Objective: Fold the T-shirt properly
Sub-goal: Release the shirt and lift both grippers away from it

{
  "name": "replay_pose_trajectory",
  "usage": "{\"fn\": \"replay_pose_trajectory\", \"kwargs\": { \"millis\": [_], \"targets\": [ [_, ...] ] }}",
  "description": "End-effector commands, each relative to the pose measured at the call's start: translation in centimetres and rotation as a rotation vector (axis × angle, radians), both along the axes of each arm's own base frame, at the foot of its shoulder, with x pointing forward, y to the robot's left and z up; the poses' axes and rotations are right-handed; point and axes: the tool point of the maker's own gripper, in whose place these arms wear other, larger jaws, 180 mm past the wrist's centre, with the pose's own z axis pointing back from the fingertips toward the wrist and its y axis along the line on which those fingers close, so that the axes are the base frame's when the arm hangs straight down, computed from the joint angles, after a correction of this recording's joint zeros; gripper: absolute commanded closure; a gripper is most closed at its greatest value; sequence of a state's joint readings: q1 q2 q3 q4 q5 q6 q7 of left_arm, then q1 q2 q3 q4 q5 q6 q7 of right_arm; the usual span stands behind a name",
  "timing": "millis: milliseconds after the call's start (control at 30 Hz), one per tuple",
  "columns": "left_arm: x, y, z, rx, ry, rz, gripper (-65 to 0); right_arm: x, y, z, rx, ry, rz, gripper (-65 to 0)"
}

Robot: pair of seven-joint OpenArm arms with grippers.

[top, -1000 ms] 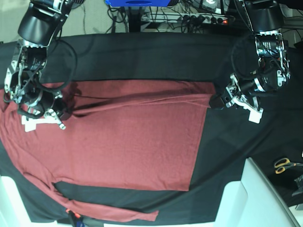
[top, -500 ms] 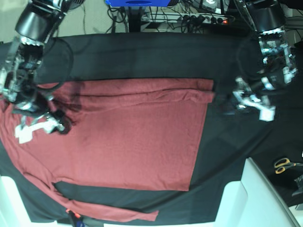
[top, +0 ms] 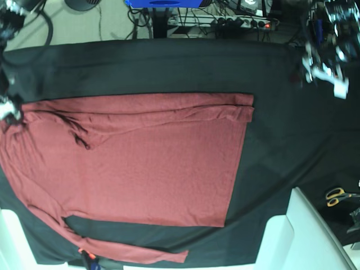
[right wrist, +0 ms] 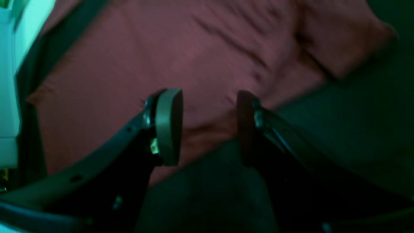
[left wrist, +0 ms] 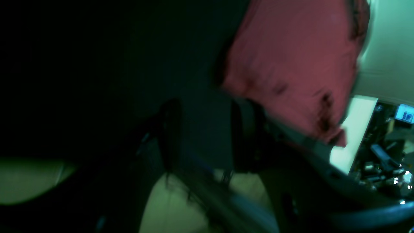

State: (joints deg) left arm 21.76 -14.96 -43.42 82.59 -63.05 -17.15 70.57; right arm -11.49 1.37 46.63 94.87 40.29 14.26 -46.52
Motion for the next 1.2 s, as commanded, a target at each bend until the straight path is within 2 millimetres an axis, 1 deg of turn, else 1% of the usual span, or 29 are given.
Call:
{"fn": "replay_pose_trajectory", "kwargs": {
  "millis": [0, 33, 100, 167, 233, 300, 333, 367, 433, 500, 533, 600, 667, 733, 767, 800, 833, 900, 933, 967, 1000, 1033, 1100, 1167],
  "targets": [
    [-0.3, 1.0, 0.5, 0.051, 0.002, -0.02, -24.7, 0.3, -1.2, 1.7, -0.049, -0.051, 0.003, -25.1],
    [-1.4, 0.9, -0.1, 0.087, 0.046, -0.046, -24.7, -0.3, -1.2, 1.6, -0.062, -0.046, 0.021, -25.1],
    [-2.4, 0.3, -0.6, 0.186, 0.083, -0.155, -24.5, -1.2, -0.1, 1.2, -0.09, -0.033, 0.119, -25.1],
    [-2.6, -1.3, -0.9, 0.29, 0.054, -0.312, -24.5, -1.4, 2.9, 0.5, -0.104, -0.002, 0.288, -24.5],
    [-2.4, -2.5, -1.2, 0.354, 0.009, -0.408, -24.4, -1.8, 6.0, -0.2, -0.113, 0.042, 0.431, -24.3],
    [-2.3, -4.0, -1.7, 0.387, -0.026, -0.48, -24.4, -1.6, 9.5, -0.3, -0.126, 0.06, 0.556, -24.2],
    [-2.1, -4.7, -2.0, 0.396, -0.041, -0.504, -24.4, -1.4, 10.8, -0.5, -0.12, 0.06, 0.591, -24.2],
    [-1.9, -5.4, -2.2, 0.396, -0.057, -0.517, -24.2, -1.3, 11.1, -0.6, -0.116, 0.059, 0.597, -24.2],
    [-1.7, -6.4, -2.4, 0.382, -0.079, -0.532, -24.2, -1.1, 9.9, -1.2, -0.079, 0.05, 0.509, -24.3],
    [-1.4, -7.1, -2.3, 0.37, -0.096, -0.524, -24.2, -1.4, 6.3, -1.3, -0.062, 0.024, 0.331, -25.2],
    [-1.4, -7.1, -2.3, 0.367, -0.099, -0.502, -24.4, -1.7, 4.2, -1.2, -0.064, 0.016, 0.251, -26.1],
    [-1.4, -6.2, -2.2, 0.371, -0.097, -0.444, -24.5, -2.5, 0.2, -0.9, -0.075, 0.007, 0.125, -32.1],
    [-1.5, -5.6, -2.1, 0.374, -0.096, -0.4, -24.8, -3.0, -4.0, -0.8, -0.077, 0.001, 0.019, -42.6],
    [-1.5, -5.2, -2.1, 0.379, -0.095, -0.386, -25.0, -3.6, -7.3, -1.6, -0.031, 0.027, -0.042, -51.0],
    [-1.5, -5.2, -2.0, 0.38, -0.095, -0.385, -25.0, -3.6, -8.3, -2.3, 0.007, 0.041, -0.06, -52.4],
    [-1.4, -5.2, -2.0, 0.38, -0.097, -0.386, -25.2, -3.8, -9.1, -3.1, 0.054, 0.054, -0.08, -52.1],
    [-1.4, -5.3, -2.1, 0.378, -0.097, -0.389, -25.2, -4.0, -9.5, -4.2, 0.107, 0.067, -0.1, -51.5],
    [-1.4, -5.4, -2.1, 0.377, -0.096, -0.391, -25.2, -4.1, -9.4, -5.6, 0.17, 0.087, -0.108, -51.0],
    [-1.3, -5.4, -2.0, 0.376, -0.099, -0.392, -25.2, -4.0, -9.2, -5.8, 0.175, 0.094, -0.097, -49.5],
    [-1.0, -5.5, -1.9, 0.378, -0.105, -0.392, -25.2, -3.7, -9.0, -5.5, 0.154, 0.092, -0.068, -46.5],
    [-0.9, -5.4, -2.0, 0.378, -0.105, -0.391, -25.2, -3.2, -8.9, -4.7, 0.111, 0.086, -0.022, -42.6],
    [-0.9, -5.4, -2.0, 0.378, -0.105, -0.391, -25.2, -3.1, -8.0, -4.5, 0.078, 0.092, 0.037, -36.6],
    [-1.0, -5.2, -2.0, 0.38, -0.102, -0.385, -25.0, -2.1, -6.8, -3.5, 0.002, 0.089, 0.142, -22.8],
    [-1.2, -5.2, -2.2, 0.375, -0.095, -0.382, -24.8, -1.0, -6.1, -3.2, -0.01, 0.095, 0.174, -8.1]
  ]
}}
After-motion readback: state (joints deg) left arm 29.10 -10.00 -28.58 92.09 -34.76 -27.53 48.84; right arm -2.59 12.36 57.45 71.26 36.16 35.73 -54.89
